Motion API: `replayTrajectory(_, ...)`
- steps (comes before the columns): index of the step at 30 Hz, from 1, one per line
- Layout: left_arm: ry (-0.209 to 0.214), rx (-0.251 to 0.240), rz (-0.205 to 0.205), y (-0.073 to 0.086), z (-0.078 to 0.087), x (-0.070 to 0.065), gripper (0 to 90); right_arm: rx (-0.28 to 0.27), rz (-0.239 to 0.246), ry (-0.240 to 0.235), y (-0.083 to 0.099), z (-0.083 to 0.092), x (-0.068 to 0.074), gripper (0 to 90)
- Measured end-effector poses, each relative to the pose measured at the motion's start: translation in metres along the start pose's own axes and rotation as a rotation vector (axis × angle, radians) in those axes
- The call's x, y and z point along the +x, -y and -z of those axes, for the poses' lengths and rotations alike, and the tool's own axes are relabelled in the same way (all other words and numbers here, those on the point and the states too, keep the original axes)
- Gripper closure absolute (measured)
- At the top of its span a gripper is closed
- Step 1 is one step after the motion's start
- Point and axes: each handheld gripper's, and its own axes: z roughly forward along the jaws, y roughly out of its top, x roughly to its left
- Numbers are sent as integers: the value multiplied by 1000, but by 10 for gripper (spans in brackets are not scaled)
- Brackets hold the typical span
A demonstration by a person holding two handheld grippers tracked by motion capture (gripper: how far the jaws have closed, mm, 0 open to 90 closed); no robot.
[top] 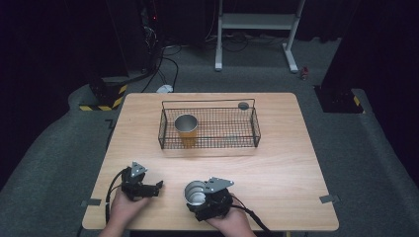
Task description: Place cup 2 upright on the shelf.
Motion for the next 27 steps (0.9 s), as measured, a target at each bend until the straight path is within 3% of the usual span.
replayTrajectory(5,0,-1,4,0,0,0,4,6,3,7,1,-3,0,96)
replayTrajectory(9,-1,-2,4,0,0,0,5,-17,28,4,1,-1,0,168)
replayTrajectory(27,-1,-2,0,0,0,0,5,-32,36,47,-1,7,-5,186)
